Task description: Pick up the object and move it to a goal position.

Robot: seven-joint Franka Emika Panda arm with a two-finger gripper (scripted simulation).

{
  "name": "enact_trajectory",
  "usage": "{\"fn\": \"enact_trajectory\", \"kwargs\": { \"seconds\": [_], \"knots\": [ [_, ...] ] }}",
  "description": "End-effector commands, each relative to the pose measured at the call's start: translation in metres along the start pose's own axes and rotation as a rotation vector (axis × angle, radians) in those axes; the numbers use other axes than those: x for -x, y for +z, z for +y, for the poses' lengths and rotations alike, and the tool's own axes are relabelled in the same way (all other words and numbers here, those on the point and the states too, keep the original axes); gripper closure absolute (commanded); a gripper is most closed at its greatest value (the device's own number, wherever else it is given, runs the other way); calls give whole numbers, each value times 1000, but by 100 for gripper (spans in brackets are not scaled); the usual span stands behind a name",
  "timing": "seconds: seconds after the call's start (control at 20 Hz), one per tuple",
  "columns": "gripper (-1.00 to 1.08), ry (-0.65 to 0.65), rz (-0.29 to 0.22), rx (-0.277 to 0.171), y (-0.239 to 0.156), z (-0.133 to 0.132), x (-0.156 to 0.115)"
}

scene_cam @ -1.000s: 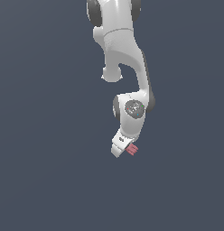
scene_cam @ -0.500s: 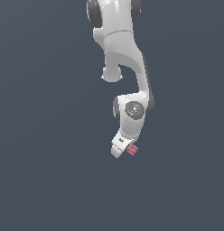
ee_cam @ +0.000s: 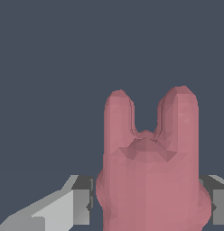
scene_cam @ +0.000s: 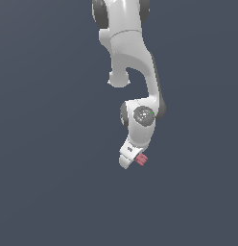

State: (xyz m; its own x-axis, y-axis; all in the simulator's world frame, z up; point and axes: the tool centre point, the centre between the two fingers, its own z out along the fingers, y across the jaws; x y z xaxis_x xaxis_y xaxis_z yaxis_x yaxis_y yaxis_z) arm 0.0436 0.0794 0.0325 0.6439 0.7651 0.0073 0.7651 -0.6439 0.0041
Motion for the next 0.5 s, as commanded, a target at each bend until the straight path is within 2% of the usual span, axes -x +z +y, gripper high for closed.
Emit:
{"fn": "enact_trajectory", "kwargs": {
  "seconds": [0.0,0.2,0.45],
  "knots": [
    [108,-21,11,6,-11,2,-7],
    [108,-79,37,20,-41,4,-23],
    [108,-185,85,45,-96,5,-51]
  ]
}}
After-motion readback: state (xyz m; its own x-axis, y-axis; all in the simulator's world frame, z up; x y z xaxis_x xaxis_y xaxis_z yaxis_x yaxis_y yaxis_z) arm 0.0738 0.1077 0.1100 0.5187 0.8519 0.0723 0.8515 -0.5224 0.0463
